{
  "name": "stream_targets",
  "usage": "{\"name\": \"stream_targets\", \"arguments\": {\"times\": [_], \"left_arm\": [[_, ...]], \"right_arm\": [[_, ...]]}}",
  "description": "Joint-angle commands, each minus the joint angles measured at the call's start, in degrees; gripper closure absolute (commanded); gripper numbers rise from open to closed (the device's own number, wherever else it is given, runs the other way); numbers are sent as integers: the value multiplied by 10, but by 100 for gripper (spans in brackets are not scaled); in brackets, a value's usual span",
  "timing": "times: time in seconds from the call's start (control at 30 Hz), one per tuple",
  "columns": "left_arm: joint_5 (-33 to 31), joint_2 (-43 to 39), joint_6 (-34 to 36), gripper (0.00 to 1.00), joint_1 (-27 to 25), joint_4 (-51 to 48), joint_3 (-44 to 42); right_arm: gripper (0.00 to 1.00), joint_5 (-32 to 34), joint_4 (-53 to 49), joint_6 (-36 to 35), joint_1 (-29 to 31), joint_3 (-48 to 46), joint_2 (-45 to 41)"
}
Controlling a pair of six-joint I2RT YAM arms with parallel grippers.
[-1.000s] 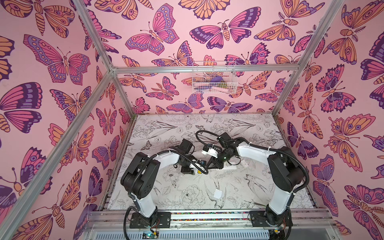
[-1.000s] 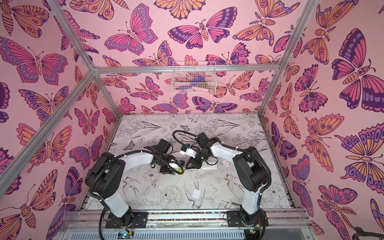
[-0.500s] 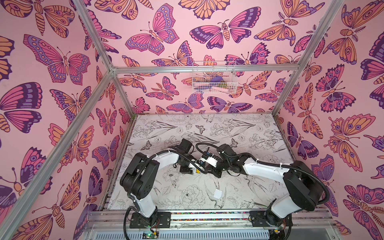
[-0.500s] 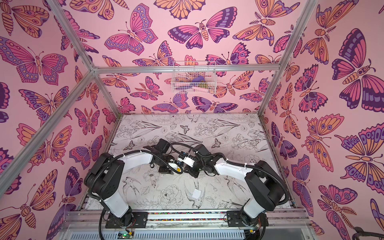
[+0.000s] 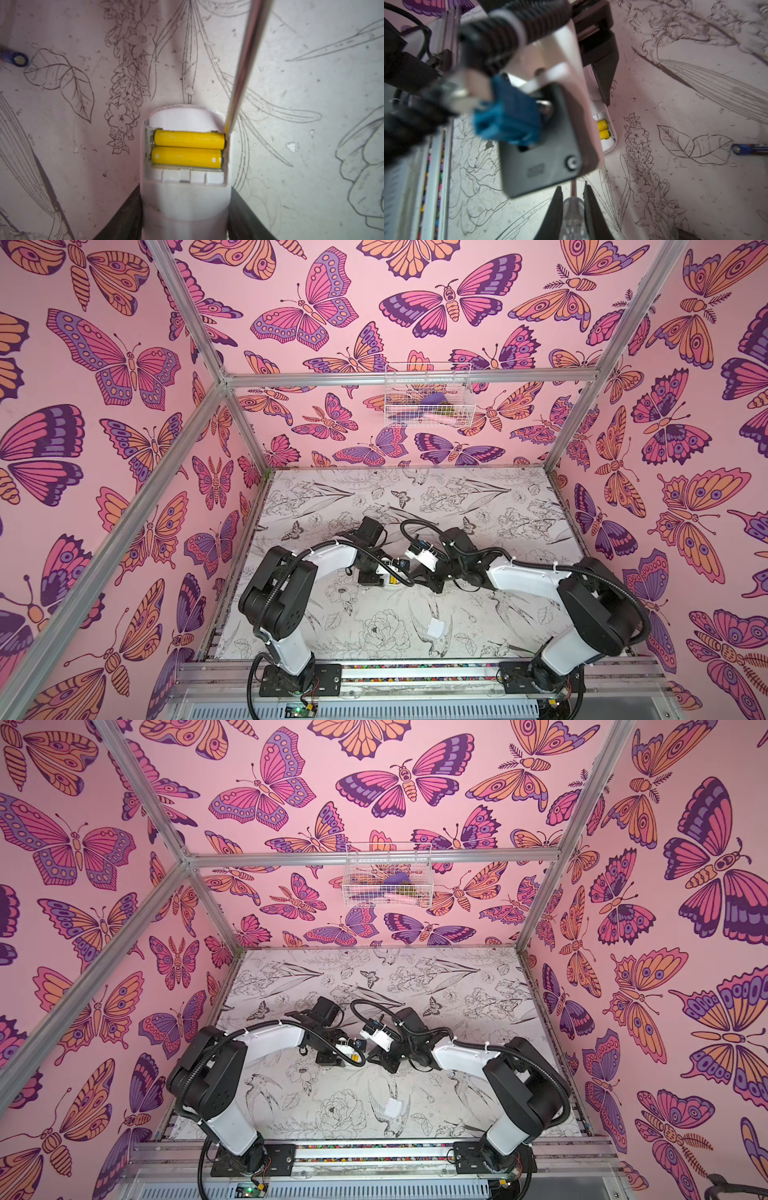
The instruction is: Unload the batteries from the remote control
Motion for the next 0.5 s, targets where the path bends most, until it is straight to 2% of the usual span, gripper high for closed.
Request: {"name": "stream_targets", "arguments": {"times": [0.0, 0.13, 0.37, 0.47], "left_arm": [[20, 37, -7, 60, -19, 32, -23], [20, 33, -5, 60, -18, 32, -25], [16, 25, -4, 60, -18, 33, -30], [15, 26, -8, 60, -18, 33, -28]], "right_arm": [[100, -146, -103, -30, 3, 45, 52], [100, -145, -135, -52, 3, 61, 73], [100, -22, -158, -84, 14, 32, 25], [100, 79, -153, -94, 29, 16, 4]]}}
